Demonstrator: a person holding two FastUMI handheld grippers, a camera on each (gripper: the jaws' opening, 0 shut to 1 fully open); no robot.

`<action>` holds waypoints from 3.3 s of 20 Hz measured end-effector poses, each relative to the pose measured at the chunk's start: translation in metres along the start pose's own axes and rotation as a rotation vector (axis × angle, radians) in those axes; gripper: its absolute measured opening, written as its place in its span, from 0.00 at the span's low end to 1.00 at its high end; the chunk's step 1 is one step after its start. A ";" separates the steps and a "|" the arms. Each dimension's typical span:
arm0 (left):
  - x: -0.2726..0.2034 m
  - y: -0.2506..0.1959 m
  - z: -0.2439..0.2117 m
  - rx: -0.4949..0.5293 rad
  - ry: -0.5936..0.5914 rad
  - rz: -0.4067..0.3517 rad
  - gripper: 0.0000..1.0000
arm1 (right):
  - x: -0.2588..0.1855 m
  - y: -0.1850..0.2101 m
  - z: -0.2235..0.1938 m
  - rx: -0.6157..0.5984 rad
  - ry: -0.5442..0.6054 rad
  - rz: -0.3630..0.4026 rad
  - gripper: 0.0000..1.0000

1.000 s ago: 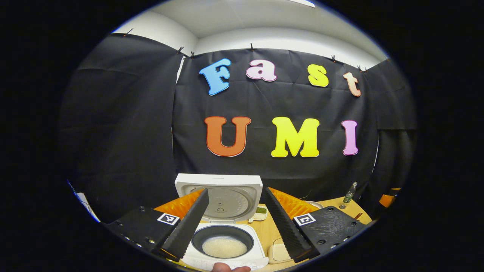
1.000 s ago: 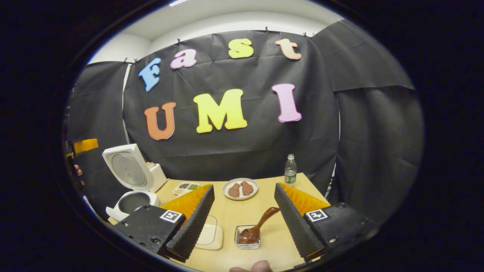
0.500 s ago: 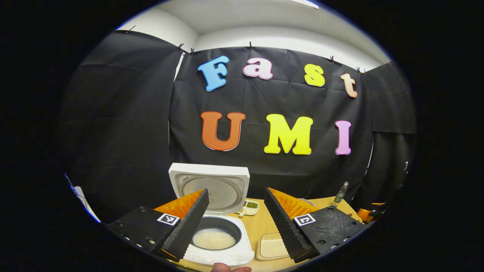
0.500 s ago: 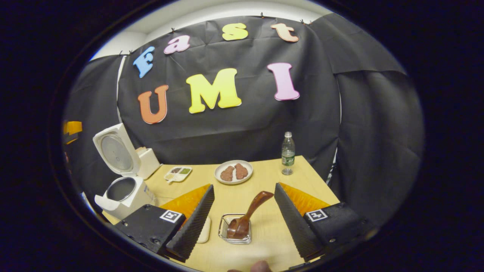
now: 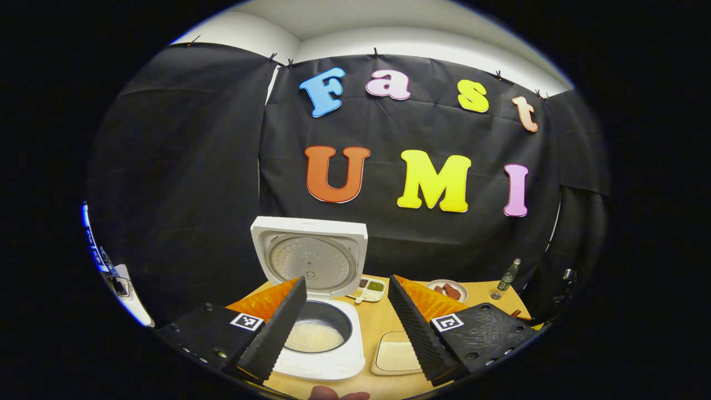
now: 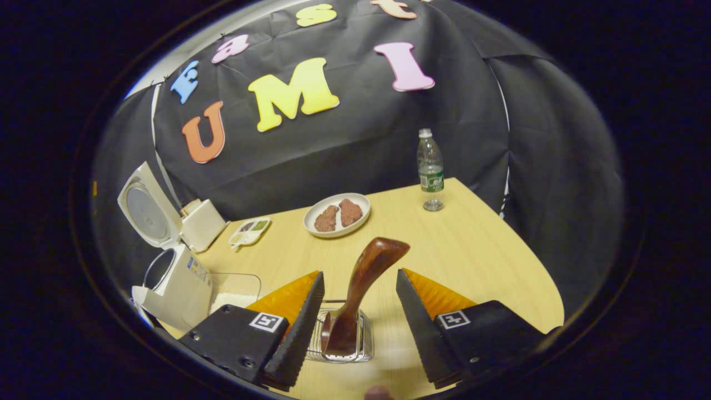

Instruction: Close the left gripper, press the button to open the rice cooker; take a wooden spoon from the chopstick holder with the right hand, scoop a spoonful of rice and pour it into the rice cooker, then put the wooden spoon back into the chopstick holder.

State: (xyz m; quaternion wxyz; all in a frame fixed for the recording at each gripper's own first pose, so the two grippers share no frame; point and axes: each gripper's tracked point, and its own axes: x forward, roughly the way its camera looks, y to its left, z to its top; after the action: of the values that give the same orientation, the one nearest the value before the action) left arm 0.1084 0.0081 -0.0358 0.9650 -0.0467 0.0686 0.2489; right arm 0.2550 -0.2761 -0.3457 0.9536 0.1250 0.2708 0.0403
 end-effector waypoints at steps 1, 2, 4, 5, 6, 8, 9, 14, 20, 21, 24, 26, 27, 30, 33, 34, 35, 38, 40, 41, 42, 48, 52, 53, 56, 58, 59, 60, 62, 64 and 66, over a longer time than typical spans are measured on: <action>-0.001 0.002 -0.001 0.003 0.005 0.011 0.94 | 0.006 0.000 -0.003 0.011 0.010 0.010 0.84; -0.001 0.003 -0.003 0.006 0.011 0.019 0.95 | 0.012 0.001 -0.004 0.016 0.015 0.016 0.75; -0.001 0.005 -0.004 0.010 0.021 0.029 0.94 | 0.016 0.003 -0.006 0.021 0.027 0.026 0.66; -0.002 0.005 -0.005 0.012 0.021 0.032 0.94 | 0.017 0.004 -0.007 0.017 0.029 0.028 0.57; -0.001 0.006 -0.005 0.014 0.019 0.035 0.94 | 0.017 0.005 -0.007 0.017 0.028 0.029 0.55; -0.001 0.005 -0.005 0.011 0.018 0.036 0.94 | 0.011 0.009 -0.005 0.009 0.032 0.030 0.40; -0.001 0.005 -0.004 0.011 0.018 0.032 0.94 | 0.009 0.010 -0.005 0.012 0.028 0.038 0.35; 0.002 0.013 -0.002 0.001 0.004 0.016 0.94 | 0.001 0.014 -0.003 0.011 0.035 0.016 0.25; 0.005 0.035 -0.001 -0.011 -0.006 -0.019 0.94 | -0.023 0.030 0.014 -0.034 -0.019 -0.067 0.19; 0.006 0.040 -0.001 -0.013 -0.009 -0.028 0.94 | -0.028 0.034 0.019 -0.044 -0.033 -0.086 0.19; 0.006 0.058 0.002 -0.021 -0.024 -0.059 0.94 | -0.047 0.040 0.039 -0.039 -0.070 -0.161 0.19; 0.009 0.074 0.004 -0.029 -0.035 -0.073 0.94 | -0.062 0.047 0.054 -0.029 -0.105 -0.206 0.19; 0.009 0.083 0.005 -0.032 -0.042 -0.075 0.94 | -0.068 0.053 0.058 -0.035 -0.111 -0.217 0.19; 0.013 0.107 0.005 -0.033 -0.050 -0.086 0.94 | -0.084 0.079 0.074 -0.052 -0.144 -0.235 0.19; 0.014 0.128 0.002 -0.032 -0.052 -0.103 0.94 | -0.093 0.123 0.083 -0.095 -0.166 -0.216 0.19; 0.015 0.136 0.000 -0.026 -0.050 -0.104 0.94 | -0.093 0.141 0.082 -0.115 -0.172 -0.203 0.19; 0.015 0.142 -0.002 -0.022 -0.048 -0.107 0.94 | -0.091 0.154 0.081 -0.135 -0.176 -0.202 0.19; 0.015 0.161 -0.009 -0.012 -0.033 -0.105 0.94 | -0.076 0.193 0.068 -0.161 -0.171 -0.156 0.19; 0.014 0.173 -0.013 -0.008 -0.020 -0.096 0.94 | -0.060 0.209 0.049 -0.175 -0.143 -0.139 0.19; 0.013 0.180 -0.015 -0.009 -0.015 -0.092 0.94 | -0.052 0.213 0.040 -0.189 -0.128 -0.141 0.19; 0.012 0.185 -0.017 -0.010 -0.009 -0.088 0.94 | -0.044 0.216 0.029 -0.210 -0.115 -0.147 0.19; 0.008 0.206 -0.040 0.047 0.030 -0.064 0.94 | 0.001 0.207 -0.024 -0.432 -0.067 -0.232 0.19; 0.008 0.207 -0.048 0.047 0.061 -0.064 0.94 | 0.012 0.211 -0.044 -0.491 -0.068 -0.273 0.19; 0.008 0.208 -0.049 0.042 0.061 -0.064 0.94 | 0.013 0.219 -0.049 -0.495 -0.062 -0.253 0.19; 0.008 0.207 -0.049 0.031 0.064 -0.062 0.94 | 0.015 0.245 -0.069 -0.408 -0.016 -0.142 0.19; 0.009 0.208 -0.049 0.027 0.063 -0.059 0.94 | 0.013 0.257 -0.077 -0.318 0.010 -0.090 0.19; 0.008 0.209 -0.049 0.024 0.063 -0.055 0.94 | 0.013 0.261 -0.079 -0.275 0.020 -0.073 0.19; 0.009 0.211 -0.051 0.021 0.067 -0.048 0.94 | 0.013 0.264 -0.080 -0.226 0.031 -0.057 0.19; 0.007 0.214 -0.054 0.016 0.075 -0.037 0.94 | 0.011 0.269 -0.081 -0.105 0.058 -0.024 0.19; 0.005 0.216 -0.054 0.008 0.079 -0.031 0.94 | 0.010 0.276 -0.080 0.029 0.079 0.024 0.19; 0.003 0.219 -0.054 -0.002 0.080 -0.025 0.94 | 0.008 0.281 -0.076 0.142 0.086 0.062 0.18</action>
State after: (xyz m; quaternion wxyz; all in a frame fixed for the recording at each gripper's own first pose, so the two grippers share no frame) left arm -0.0015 0.1940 -0.1018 0.9644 -0.0583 0.1065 0.2348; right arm 0.2189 0.0123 -0.3389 0.9282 0.1986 0.3097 0.0559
